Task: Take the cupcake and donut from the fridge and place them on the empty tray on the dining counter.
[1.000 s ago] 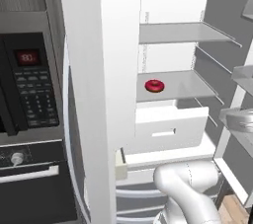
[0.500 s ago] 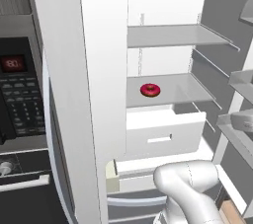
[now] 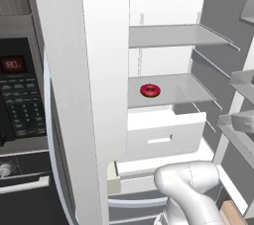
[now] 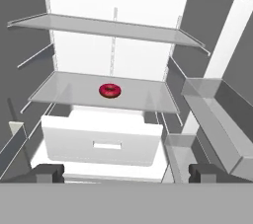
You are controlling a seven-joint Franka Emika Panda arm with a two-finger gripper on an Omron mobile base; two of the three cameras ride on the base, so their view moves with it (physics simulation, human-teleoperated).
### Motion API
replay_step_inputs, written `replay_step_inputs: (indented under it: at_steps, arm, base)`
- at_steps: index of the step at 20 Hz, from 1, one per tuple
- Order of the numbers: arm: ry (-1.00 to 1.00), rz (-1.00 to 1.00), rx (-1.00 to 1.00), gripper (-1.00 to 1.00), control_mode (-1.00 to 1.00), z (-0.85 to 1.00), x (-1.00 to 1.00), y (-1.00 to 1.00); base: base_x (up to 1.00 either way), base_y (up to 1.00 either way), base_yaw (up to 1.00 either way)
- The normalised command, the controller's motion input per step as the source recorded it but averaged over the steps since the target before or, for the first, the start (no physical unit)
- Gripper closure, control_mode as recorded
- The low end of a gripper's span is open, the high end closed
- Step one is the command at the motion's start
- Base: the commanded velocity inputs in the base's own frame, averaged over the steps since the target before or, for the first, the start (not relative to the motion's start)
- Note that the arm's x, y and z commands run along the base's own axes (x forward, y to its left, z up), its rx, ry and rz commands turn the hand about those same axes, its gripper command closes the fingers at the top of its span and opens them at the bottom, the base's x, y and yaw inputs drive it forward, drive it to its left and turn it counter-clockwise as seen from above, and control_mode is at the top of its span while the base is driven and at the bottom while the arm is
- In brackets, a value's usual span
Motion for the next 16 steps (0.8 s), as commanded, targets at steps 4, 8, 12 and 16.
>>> replay_step_inputs:
  at_steps: [4,8,12,16]
  arm:
    - [0.04,0.00,0.05,-1.00,-1.00,-0.08,0.25,0.00]
    - [0.19,0.00,0.19,-1.00,-1.00,-0.29,1.00,0.00]
    - [0.12,0.00,0.14,-1.00,-1.00,-0.28,0.89,0.00]
    - [0.03,0.00,0.09,-1.00,-1.00,-0.46,0.59,0.21]
  base:
    - [0.75,0.00,0.00]
    - [0.00,0.00,0.00]
    - [0.00,0.00,0.00]
    - [0.00,0.00,0.00]
